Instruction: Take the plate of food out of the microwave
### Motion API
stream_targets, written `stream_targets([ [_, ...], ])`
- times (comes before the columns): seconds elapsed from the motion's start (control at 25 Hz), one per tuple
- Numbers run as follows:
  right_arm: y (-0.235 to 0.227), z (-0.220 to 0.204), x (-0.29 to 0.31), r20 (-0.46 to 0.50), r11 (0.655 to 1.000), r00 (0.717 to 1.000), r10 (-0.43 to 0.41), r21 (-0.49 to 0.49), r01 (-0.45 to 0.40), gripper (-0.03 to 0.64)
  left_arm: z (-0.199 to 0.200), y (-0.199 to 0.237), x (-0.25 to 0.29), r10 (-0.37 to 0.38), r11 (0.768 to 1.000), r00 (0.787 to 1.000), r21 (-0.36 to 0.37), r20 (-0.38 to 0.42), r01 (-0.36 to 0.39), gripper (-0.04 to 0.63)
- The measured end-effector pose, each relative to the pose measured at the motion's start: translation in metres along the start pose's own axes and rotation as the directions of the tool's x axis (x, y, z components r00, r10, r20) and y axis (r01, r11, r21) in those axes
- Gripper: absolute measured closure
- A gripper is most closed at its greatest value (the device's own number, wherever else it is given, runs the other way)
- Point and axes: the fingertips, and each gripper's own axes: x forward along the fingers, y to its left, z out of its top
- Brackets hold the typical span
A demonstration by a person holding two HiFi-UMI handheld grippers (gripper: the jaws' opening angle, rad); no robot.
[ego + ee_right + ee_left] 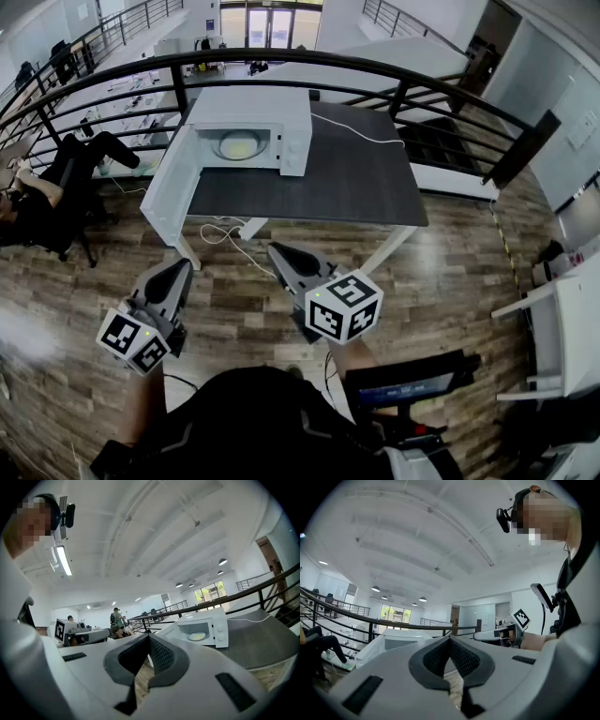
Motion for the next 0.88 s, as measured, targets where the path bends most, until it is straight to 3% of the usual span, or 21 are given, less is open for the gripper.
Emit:
stream_targets([
  [0.36, 0.002, -0.003, 0.005, 0.004, 1.000, 1.000, 0.003, 0.016, -0.003, 0.617, -0.004, 0.006, -0.002, 0.024, 1.000, 1.000, -0.003, -0.001, -0.024, 0.592],
  [0.56, 0.002, -0.001, 0.007, 0.033, 0.997, 0.999, -0.015, 0.072, 0.013, 0.617, 0.006, -0.001, -0.006, -0.051, 0.998, 0.998, -0.024, 0.033, 0.052, 0.594],
  [0.88, 0.013, -0.001, 0.013, 0.050, 0.995, 0.997, -0.062, 0.076, 0.058, 0.617, 0.000, 0.019, -0.022, -0.029, 0.999, 0.999, -0.027, 0.024, 0.030, 0.594],
])
